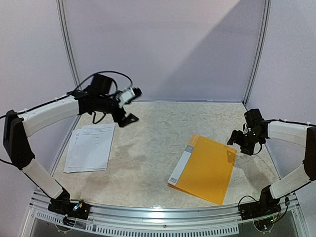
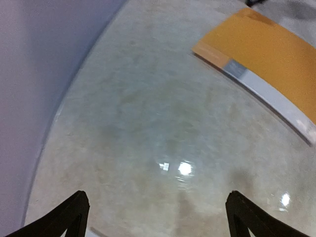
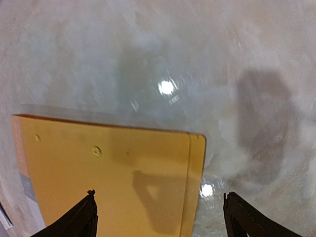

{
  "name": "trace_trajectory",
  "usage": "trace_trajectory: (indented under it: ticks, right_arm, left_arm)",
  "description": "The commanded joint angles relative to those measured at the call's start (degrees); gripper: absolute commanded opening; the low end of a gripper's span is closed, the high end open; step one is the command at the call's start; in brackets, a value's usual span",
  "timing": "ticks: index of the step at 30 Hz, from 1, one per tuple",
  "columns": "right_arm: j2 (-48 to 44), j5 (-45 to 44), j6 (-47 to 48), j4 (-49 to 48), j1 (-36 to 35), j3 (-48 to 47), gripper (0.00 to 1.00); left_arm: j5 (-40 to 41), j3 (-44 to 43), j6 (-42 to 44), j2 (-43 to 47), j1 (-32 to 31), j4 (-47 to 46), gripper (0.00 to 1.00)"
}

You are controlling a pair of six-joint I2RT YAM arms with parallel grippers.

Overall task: Put the files into the folder
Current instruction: Move the folder to the center of the board.

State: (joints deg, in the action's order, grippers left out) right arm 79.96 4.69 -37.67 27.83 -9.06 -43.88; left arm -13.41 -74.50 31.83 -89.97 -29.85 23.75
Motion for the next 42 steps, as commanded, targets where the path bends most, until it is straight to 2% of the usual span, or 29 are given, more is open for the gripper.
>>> trace_trajectory:
  ticks: [1,7,11,17,21,26,30,35,39,42]
  right_arm:
    - [3.5,0.7,-3.0,5.9,-3.7,2.3,0.89]
    - [7.6,5.6,-6.4,1.5,-8.3,4.8,0.88]
    - [8.9,10.2,-12.6,-8.5,-12.7,6.5,0.86]
    - [14.7,5.9,-28.8,-26.0,-21.1,3.4,0.84]
    - [21.7,5.7,-33.4,-30.4,-25.2,-3.1,0.84]
    - [24.7,5.8,-34.5,-29.7,-27.1,-4.9,0.84]
    - [20.9,4.5,-30.5,-21.1,-27.5,-4.5,0.84]
    - [14.7,6.0,-26.2,-12.4,-27.9,-3.1,0.85]
    - [9.6,5.1,-25.6,-9.1,-28.8,-0.9,0.87]
    - [7.3,5.1,-26.9,-9.8,-29.4,1.6,0.87]
  left_arm:
    - [1.5,-1.1,9.5,-4.1,-5.9,19.7,0.99]
    - [6.4,-1.8,14.6,-6.7,-12.2,27.7,1.0]
    - [6.5,0.0,16.1,-5.7,-12.8,28.1,1.0]
    - [7.7,2.5,17.1,-6.6,-12.8,27.1,1.0]
    - [8.7,6.9,16.1,-5.9,-12.9,24.2,1.0]
    - [6.6,9.3,13.1,-3.7,-14.3,23.6,1.0]
    - [6.1,9.7,9.9,-3.9,-17.4,24.9,1.0]
    - [1.8,9.3,2.6,-5.5,-24.3,28.1,0.99]
    - [9.3,10.6,-1.1,-6.8,-31.7,26.1,1.0]
    - [17.0,12.6,-1.1,-8.0,-34.5,22.0,1.0]
